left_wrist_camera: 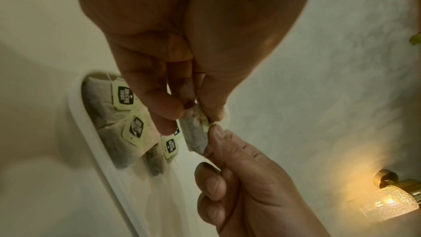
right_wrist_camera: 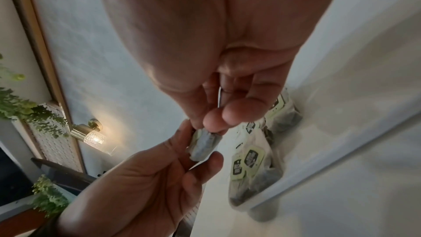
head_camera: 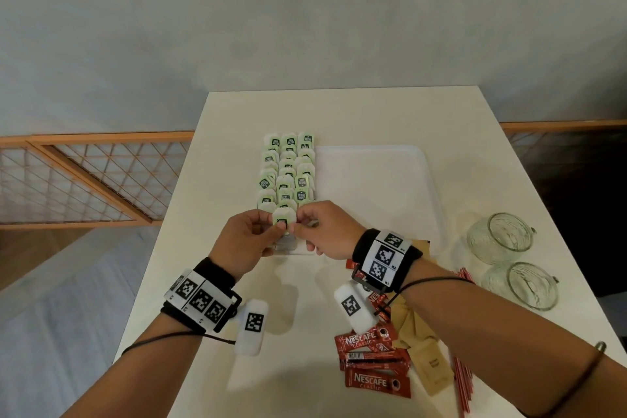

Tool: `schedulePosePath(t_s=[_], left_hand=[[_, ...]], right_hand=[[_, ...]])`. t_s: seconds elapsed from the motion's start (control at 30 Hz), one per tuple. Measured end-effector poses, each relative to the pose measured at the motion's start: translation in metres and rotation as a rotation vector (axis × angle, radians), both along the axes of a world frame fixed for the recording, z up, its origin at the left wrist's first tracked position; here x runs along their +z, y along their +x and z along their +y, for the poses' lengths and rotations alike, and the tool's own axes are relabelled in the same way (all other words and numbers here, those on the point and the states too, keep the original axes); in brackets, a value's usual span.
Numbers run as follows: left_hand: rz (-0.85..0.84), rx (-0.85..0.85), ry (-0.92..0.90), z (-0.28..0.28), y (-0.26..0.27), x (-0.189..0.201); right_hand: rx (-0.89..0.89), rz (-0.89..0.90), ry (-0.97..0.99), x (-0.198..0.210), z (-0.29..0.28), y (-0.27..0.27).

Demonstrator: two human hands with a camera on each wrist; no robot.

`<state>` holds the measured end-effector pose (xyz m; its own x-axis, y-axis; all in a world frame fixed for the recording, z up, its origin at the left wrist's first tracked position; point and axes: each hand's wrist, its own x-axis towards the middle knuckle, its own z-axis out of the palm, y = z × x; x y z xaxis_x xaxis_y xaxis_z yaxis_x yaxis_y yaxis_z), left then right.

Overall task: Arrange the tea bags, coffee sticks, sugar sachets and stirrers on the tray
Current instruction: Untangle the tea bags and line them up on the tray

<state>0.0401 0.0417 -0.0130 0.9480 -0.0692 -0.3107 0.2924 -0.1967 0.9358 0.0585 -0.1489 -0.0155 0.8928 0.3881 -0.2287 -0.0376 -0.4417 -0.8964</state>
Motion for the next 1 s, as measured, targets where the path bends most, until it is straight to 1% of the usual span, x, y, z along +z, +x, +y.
schedulePosePath(t_s=[0.1, 0.13, 0.2, 0.27, 0.33, 0.5, 0.57, 0.67, 0.8, 1.0], left_hand=[[-0.047, -0.004, 0.043, 0.000, 0.006, -0.002], [-0.089, -0.012, 0.101, 0.001, 0.008, -0.004], [-0.193, -0.049, 0.282, 0.004, 0.012, -0.008], [-0.273, -0.116, 0.469, 0.004, 0.012, -0.011], [-0.316, -0.204, 0.614, 0.003, 0.010, -0.014], [-0.365, -0.436, 0.816, 0.000, 0.007, -0.027], [-0.403, -0.463, 0.859, 0.000, 0.006, -0.031], [-0.452, -0.457, 0.898, 0.000, 0.006, -0.036], [-0.445, -0.451, 0.922, 0.001, 0.009, -0.039], [-0.428, -0.435, 0.908, 0.002, 0.010, -0.038]], right_hand=[[-0.053, -0.044, -0.034, 0.002, -0.010, 0.007], [-0.084, -0.056, -0.040, 0.002, -0.014, 0.010], [-0.143, -0.071, -0.065, 0.001, -0.023, 0.016], [-0.163, -0.071, -0.111, -0.003, -0.031, 0.021], [-0.142, -0.050, -0.177, -0.010, -0.036, 0.022], [-0.070, 0.038, -0.311, -0.027, -0.030, 0.008], [-0.097, 0.044, -0.325, -0.030, -0.024, 0.003], [-0.149, 0.039, -0.323, -0.027, -0.016, 0.001], [-0.164, 0.022, -0.349, -0.025, -0.009, 0.003], [-0.190, 0.010, -0.378, -0.022, -0.009, 0.006]])
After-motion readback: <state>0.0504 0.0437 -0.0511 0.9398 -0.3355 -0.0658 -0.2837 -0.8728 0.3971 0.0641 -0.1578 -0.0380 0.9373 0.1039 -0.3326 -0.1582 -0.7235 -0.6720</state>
